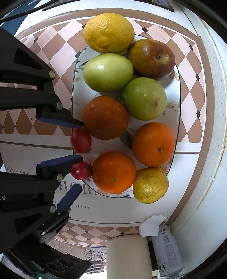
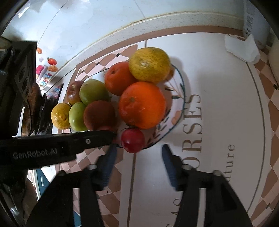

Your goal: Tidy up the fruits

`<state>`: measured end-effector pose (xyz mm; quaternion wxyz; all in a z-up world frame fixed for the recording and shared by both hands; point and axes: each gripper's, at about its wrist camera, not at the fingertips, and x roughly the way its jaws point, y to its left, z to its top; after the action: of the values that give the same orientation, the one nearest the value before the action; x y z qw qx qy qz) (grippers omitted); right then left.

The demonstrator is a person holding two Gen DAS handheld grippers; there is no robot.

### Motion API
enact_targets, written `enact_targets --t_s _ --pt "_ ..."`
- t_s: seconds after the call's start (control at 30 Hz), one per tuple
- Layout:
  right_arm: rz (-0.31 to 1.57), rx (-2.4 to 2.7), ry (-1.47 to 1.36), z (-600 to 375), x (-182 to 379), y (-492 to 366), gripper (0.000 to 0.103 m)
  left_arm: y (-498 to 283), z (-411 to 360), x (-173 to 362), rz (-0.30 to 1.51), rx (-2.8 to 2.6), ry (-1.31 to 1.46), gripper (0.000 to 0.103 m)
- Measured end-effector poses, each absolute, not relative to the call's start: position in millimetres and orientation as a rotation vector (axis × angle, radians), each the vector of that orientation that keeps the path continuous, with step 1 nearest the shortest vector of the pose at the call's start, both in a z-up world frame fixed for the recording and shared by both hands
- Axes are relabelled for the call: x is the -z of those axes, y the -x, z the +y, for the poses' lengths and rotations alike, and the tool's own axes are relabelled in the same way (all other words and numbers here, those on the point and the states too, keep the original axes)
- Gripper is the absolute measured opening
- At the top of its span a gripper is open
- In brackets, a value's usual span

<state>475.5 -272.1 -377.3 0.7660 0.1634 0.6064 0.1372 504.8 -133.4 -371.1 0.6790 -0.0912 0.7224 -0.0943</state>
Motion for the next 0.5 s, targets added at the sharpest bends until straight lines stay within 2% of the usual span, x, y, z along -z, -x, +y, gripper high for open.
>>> enact_targets --t_s 0.07,0.13,0.17,0.2,0.23,0.37,0.4,0.47,0.5 --pt "1.317 -0.291 -0.359 -275.9 375.9 -474.2 0.059 -504.8 -131.4 369.6 1.620 0.207 0.206 0.032" --pt "1.313 -0.274 -0.357 -280.5 372.4 -472.6 0.060 -504.7 -129.0 365.5 1.608 0.199 0.204 0.045" --pt "1.309 -0.265 -0.355 -282.7 369.5 -471.7 0.061 -504.3 -127.2 362.3 1.597 0.195 0.202 0.055" --pt "1.304 -0.253 -0.349 -284.9 366.1 -470.7 0.067 -503.9 -125.0 359.1 1.586 0.191 0.199 0.063" --pt "1.297 -0.231 -0.337 -287.6 362.2 -469.8 0.073 -502.9 -122.2 354.1 1.569 0.186 0.192 0.065" --pt "1.290 -0.174 -0.282 -292.3 349.2 -466.7 0.074 -497.7 -114.0 340.8 1.522 0.131 0.094 0.086" --pt "1.294 -0.158 -0.259 -292.5 346.0 -466.2 0.075 -495.6 -111.9 336.7 1.501 0.107 0.050 0.086" --pt "1.291 -0.139 -0.226 -291.9 338.7 -464.9 0.083 -492.3 -108.0 331.7 1.474 0.070 -0.009 0.086" --pt "1.288 -0.136 -0.216 -291.3 335.6 -464.5 0.090 -490.9 -105.7 329.8 1.466 0.058 -0.025 0.086"
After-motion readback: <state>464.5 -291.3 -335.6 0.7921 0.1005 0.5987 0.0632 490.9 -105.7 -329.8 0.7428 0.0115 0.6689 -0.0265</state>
